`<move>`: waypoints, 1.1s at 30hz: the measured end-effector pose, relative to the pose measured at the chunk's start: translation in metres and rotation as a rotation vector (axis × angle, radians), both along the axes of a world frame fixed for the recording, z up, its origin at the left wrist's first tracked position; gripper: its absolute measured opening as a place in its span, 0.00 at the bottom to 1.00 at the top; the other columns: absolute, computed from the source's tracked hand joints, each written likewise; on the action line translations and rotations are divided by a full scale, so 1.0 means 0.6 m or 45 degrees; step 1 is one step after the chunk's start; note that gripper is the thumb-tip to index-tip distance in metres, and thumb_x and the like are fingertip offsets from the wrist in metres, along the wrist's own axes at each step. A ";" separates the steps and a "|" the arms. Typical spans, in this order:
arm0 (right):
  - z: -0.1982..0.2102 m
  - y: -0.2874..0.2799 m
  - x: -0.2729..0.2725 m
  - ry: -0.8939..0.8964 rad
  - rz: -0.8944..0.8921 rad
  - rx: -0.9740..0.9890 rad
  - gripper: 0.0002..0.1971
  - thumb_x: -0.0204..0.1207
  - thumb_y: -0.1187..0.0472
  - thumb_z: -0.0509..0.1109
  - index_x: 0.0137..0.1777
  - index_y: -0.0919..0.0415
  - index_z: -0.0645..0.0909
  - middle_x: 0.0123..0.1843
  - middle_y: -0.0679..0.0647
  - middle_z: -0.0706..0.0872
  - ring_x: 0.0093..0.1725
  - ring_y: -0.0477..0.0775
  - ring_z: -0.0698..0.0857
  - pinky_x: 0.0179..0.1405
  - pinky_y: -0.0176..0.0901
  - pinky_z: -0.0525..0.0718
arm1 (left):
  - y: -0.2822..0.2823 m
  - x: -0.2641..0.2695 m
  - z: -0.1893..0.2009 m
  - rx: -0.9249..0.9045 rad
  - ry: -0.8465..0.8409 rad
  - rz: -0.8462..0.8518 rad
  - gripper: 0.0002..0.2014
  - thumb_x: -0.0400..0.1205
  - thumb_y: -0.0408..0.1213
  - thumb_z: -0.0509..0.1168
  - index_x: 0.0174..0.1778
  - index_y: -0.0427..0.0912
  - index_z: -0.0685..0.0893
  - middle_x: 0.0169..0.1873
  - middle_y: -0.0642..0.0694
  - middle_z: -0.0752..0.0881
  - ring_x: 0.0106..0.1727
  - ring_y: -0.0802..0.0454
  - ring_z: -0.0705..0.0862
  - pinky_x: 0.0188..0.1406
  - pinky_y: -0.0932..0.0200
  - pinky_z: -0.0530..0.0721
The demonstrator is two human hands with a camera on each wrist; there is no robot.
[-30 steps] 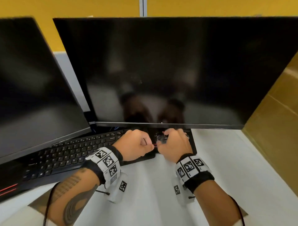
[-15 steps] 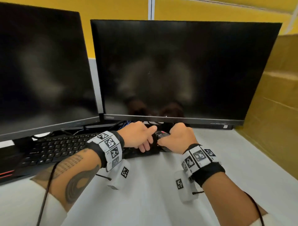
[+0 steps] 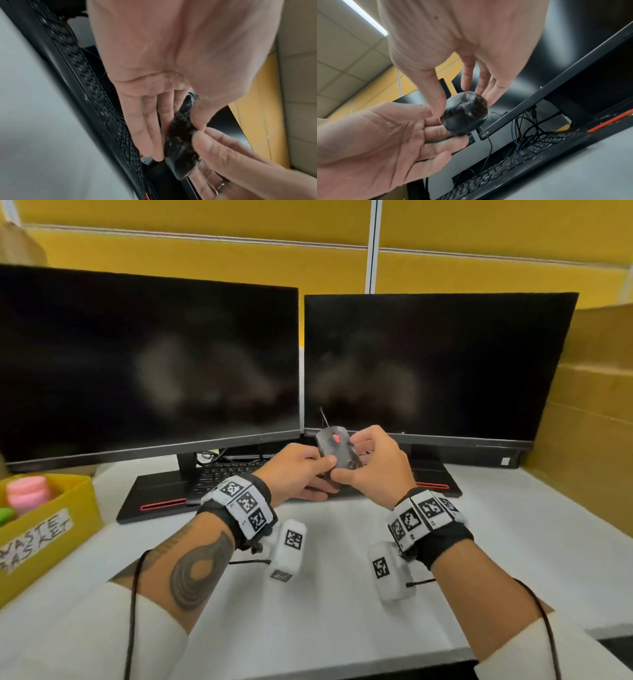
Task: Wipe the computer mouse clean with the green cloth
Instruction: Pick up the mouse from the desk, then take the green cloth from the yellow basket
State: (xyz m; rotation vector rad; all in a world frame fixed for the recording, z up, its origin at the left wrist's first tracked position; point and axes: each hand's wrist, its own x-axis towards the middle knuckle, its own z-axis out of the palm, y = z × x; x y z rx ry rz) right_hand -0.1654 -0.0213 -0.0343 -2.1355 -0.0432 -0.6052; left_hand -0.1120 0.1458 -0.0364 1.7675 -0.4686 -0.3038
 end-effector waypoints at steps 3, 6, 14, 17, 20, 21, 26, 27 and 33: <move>-0.007 0.019 0.015 0.008 0.097 0.183 0.28 0.62 0.62 0.90 0.60 0.55 0.80 0.55 0.50 0.88 0.51 0.51 0.90 0.47 0.39 0.90 | 0.051 0.012 -0.016 -0.051 0.028 -0.013 0.13 0.93 0.36 0.64 0.68 0.34 0.87 0.62 0.33 0.93 0.60 0.36 0.95 0.63 0.43 0.93; -0.018 0.026 0.045 0.058 0.174 0.418 0.22 0.66 0.66 0.86 0.58 0.56 0.83 0.55 0.57 0.92 0.54 0.62 0.92 0.53 0.56 0.93 | 0.088 0.032 -0.030 -0.144 0.040 -0.034 0.14 0.94 0.33 0.61 0.72 0.36 0.86 0.65 0.34 0.92 0.63 0.35 0.94 0.68 0.42 0.91; -0.035 0.065 0.116 0.306 0.636 0.636 0.17 0.77 0.73 0.77 0.65 0.64 0.83 0.55 0.67 0.93 0.56 0.68 0.94 0.55 0.62 0.93 | 0.137 0.062 -0.035 -0.106 -0.153 0.110 0.13 0.94 0.44 0.62 0.69 0.45 0.87 0.54 0.43 0.96 0.50 0.45 0.96 0.52 0.54 0.90; -0.031 0.079 0.132 0.300 0.692 0.628 0.17 0.77 0.73 0.77 0.65 0.65 0.83 0.55 0.66 0.94 0.55 0.67 0.94 0.54 0.62 0.93 | 0.148 0.064 -0.038 -0.130 -0.177 0.189 0.13 0.93 0.45 0.63 0.69 0.47 0.87 0.55 0.44 0.96 0.52 0.44 0.96 0.55 0.51 0.91; -0.029 0.081 0.135 0.284 0.713 0.658 0.18 0.77 0.74 0.77 0.65 0.65 0.83 0.55 0.67 0.94 0.55 0.67 0.94 0.54 0.64 0.93 | 0.155 0.063 -0.043 -0.146 -0.165 0.176 0.13 0.91 0.42 0.68 0.71 0.48 0.86 0.57 0.42 0.96 0.56 0.42 0.96 0.59 0.49 0.92; -0.030 0.080 0.134 0.282 0.723 0.685 0.18 0.77 0.74 0.76 0.66 0.66 0.83 0.55 0.67 0.93 0.55 0.68 0.94 0.54 0.65 0.93 | 0.156 0.062 -0.044 -0.150 -0.173 0.156 0.14 0.89 0.39 0.71 0.71 0.47 0.86 0.57 0.42 0.96 0.57 0.41 0.96 0.60 0.47 0.92; -0.037 0.081 0.130 0.318 0.792 0.789 0.19 0.78 0.75 0.74 0.68 0.66 0.82 0.58 0.68 0.92 0.57 0.72 0.92 0.56 0.68 0.92 | 0.157 0.054 -0.049 -0.044 -0.323 0.156 0.22 0.79 0.30 0.81 0.68 0.46 0.88 0.57 0.42 0.94 0.54 0.38 0.96 0.60 0.41 0.94; -0.038 0.083 0.130 0.324 0.806 0.797 0.19 0.78 0.75 0.74 0.68 0.65 0.82 0.59 0.68 0.92 0.58 0.72 0.92 0.56 0.68 0.92 | 0.158 0.053 -0.049 -0.012 -0.347 0.173 0.21 0.79 0.31 0.82 0.67 0.46 0.88 0.55 0.42 0.94 0.53 0.39 0.96 0.60 0.42 0.94; -0.040 0.113 0.117 0.305 0.883 0.839 0.19 0.79 0.74 0.73 0.69 0.64 0.81 0.59 0.66 0.93 0.58 0.70 0.93 0.52 0.63 0.92 | 0.197 0.029 -0.032 0.117 -0.427 0.274 0.20 0.75 0.36 0.85 0.61 0.46 0.91 0.47 0.45 0.96 0.49 0.46 0.95 0.57 0.52 0.94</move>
